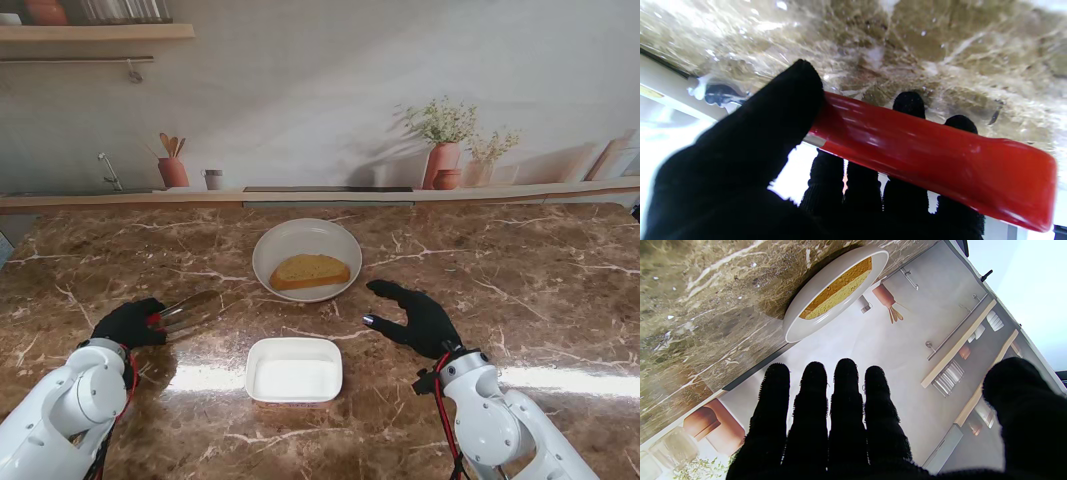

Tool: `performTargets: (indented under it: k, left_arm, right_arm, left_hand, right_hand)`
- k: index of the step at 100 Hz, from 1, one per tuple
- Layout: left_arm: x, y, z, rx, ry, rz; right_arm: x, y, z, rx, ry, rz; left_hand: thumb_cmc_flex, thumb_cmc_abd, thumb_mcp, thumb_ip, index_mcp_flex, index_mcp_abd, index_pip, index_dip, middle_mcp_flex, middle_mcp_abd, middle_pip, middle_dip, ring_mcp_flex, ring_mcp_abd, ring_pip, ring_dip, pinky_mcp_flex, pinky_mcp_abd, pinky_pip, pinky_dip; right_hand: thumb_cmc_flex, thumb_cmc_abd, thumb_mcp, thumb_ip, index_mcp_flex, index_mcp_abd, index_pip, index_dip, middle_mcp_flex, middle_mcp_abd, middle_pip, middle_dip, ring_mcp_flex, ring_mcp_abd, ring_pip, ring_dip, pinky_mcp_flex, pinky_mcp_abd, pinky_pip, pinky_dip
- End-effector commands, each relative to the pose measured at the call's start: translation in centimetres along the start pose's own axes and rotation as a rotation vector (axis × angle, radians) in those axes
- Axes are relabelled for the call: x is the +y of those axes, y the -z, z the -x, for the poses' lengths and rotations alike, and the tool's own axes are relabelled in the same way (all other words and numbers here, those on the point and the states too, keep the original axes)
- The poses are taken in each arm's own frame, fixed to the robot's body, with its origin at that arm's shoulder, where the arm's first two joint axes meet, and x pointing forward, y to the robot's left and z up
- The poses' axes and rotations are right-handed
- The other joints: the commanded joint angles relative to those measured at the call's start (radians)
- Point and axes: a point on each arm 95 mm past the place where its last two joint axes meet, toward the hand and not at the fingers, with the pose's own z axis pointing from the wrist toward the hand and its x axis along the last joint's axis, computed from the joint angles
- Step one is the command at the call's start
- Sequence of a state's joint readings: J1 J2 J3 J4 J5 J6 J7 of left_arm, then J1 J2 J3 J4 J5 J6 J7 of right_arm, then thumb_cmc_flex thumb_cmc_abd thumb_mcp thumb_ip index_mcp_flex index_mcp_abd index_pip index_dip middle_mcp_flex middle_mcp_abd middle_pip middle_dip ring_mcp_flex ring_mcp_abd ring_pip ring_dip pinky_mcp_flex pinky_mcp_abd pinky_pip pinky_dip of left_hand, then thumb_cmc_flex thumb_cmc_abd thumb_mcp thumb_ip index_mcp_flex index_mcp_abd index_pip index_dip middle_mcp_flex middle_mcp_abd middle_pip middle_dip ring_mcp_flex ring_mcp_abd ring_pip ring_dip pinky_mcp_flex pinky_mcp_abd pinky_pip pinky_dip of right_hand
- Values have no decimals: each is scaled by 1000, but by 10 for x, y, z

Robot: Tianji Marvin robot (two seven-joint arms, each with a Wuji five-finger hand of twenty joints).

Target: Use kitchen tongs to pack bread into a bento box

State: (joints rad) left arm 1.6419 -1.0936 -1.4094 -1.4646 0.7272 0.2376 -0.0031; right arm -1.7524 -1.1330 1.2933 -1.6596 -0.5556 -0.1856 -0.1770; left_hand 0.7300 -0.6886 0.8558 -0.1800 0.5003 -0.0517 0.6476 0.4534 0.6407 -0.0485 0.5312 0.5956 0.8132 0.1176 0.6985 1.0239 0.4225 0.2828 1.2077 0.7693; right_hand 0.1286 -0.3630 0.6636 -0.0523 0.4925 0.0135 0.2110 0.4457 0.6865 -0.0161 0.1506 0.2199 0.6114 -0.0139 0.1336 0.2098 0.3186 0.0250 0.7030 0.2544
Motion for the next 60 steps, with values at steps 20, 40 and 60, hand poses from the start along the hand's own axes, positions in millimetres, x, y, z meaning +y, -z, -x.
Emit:
performTargets:
  k: [20, 40, 60]
  left_arm:
    - [-7, 2, 6, 43, -43, 12]
    - [-16, 3, 5, 69, -78, -6]
    - [-18, 2, 3, 76, -92, -6]
  right_arm:
    - [-5, 4, 3, -16, -13, -20]
    - [-6, 4, 4, -20, -19, -18]
    - [-6, 5, 5, -22, -20, -16]
  left_hand:
    - [-45, 119, 60, 75, 104, 58, -224, -167, 38, 75, -35, -132, 125, 32, 30, -56, 123, 12, 128, -15]
    - [-46, 133, 68, 76, 130, 20, -249, -181, 75, 60, -19, -136, 167, 27, 51, -49, 155, 10, 158, 3]
    - [-38, 175, 53, 78, 191, 12, -209, -164, 93, 57, -15, -138, 157, 61, 62, -36, 149, 24, 166, 19]
  right_hand:
    - [29, 20, 7, 23, 11, -21, 2, -12, 23, -7, 11, 16, 31, 6, 14, 23, 2, 14, 22, 33]
    - [31, 19, 7, 23, 14, -23, 4, -12, 25, -8, 12, 19, 29, 9, 14, 28, 0, 18, 22, 38]
    - [29, 20, 8, 22, 13, -23, 3, -12, 25, -9, 11, 21, 27, 11, 14, 30, 0, 21, 21, 43]
